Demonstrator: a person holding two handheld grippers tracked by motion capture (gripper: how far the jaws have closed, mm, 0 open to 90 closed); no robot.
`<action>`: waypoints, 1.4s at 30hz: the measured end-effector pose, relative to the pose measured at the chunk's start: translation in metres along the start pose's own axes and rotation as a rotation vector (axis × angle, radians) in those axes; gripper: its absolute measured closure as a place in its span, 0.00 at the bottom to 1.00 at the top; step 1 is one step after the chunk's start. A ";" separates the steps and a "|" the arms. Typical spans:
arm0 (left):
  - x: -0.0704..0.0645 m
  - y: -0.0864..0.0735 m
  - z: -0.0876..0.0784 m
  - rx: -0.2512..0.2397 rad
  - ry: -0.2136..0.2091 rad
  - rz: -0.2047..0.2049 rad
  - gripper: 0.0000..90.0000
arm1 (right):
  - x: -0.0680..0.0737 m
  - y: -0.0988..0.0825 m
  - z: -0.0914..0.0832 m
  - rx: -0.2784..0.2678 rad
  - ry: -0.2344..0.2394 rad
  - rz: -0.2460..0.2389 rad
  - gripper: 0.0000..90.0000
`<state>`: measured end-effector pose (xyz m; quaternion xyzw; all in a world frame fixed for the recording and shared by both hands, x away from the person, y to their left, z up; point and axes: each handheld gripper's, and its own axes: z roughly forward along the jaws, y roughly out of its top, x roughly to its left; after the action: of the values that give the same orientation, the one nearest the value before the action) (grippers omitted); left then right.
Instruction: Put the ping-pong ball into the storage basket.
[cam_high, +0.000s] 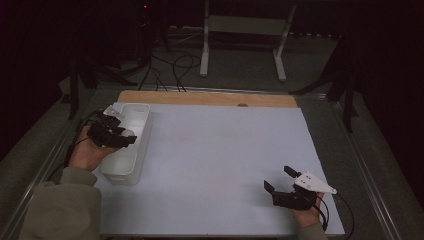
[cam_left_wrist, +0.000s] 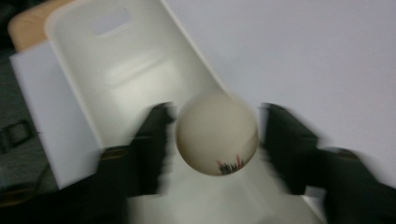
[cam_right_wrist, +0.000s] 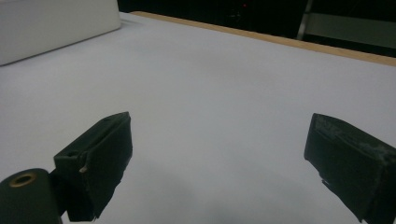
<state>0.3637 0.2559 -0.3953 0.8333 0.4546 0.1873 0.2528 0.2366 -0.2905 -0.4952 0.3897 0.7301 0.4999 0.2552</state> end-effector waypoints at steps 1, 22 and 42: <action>0.001 0.000 0.000 0.002 0.001 -0.013 0.12 | 0.000 0.000 0.000 0.001 -0.001 0.003 0.08; -0.001 -0.001 -0.004 -0.061 -0.031 -0.015 0.00 | 0.000 0.000 0.000 -0.002 -0.001 -0.002 0.08; -0.009 -0.004 -0.003 -0.121 -0.049 -0.003 0.00 | 0.000 0.000 0.000 -0.002 0.001 -0.001 0.08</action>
<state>0.3551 0.2511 -0.3960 0.8203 0.4372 0.1935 0.3140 0.2368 -0.2903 -0.4953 0.3889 0.7299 0.5006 0.2557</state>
